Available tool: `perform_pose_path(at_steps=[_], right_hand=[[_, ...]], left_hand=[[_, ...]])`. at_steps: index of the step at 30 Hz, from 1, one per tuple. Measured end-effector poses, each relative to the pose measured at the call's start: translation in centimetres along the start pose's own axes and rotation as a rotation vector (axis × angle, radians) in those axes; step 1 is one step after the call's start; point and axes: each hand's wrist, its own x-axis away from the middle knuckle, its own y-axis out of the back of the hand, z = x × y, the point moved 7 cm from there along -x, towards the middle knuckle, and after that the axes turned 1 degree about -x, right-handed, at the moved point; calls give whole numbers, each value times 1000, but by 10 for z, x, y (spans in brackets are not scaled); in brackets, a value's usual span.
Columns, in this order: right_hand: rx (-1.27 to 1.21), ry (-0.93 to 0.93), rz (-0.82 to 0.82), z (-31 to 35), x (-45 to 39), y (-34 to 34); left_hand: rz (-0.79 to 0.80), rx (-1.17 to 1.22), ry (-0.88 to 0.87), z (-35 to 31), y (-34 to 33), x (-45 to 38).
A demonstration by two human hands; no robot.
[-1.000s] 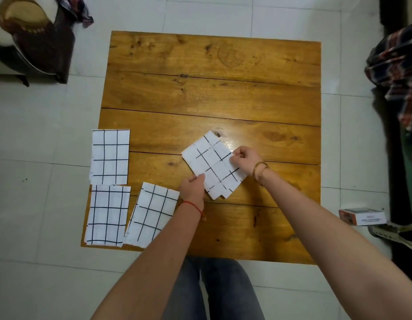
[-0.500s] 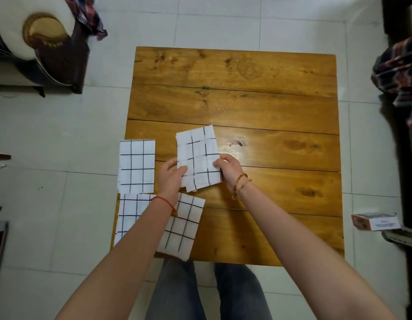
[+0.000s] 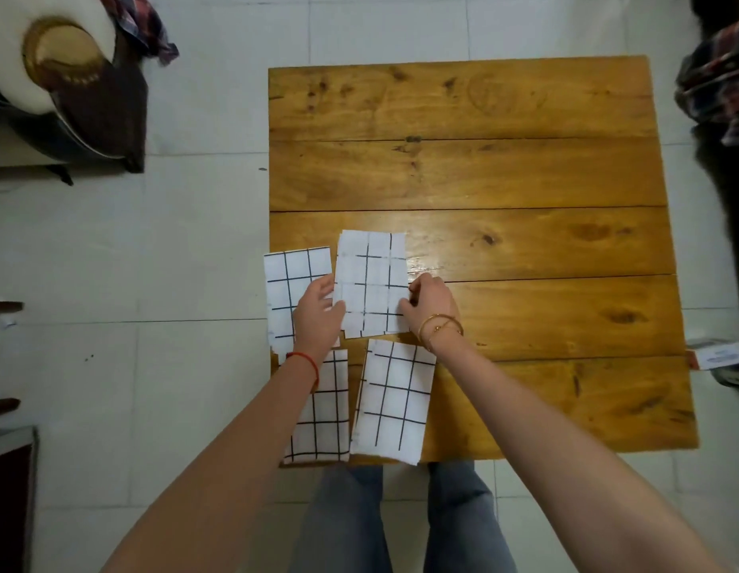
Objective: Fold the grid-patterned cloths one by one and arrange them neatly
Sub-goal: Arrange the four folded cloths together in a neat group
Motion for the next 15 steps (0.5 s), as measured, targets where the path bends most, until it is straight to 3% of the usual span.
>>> perform_pose_path(at_steps=[6,9,15], right_hand=[[-3,-17,-131,6,-2,8],[31,7,-139,19,-6,1],[265,65,-109,29,-3,-17]], left_hand=[[-218,-153,-140,0,48,5],[-295,-306,-108,12,67,3],[-183,-490,57,43,73,-9]])
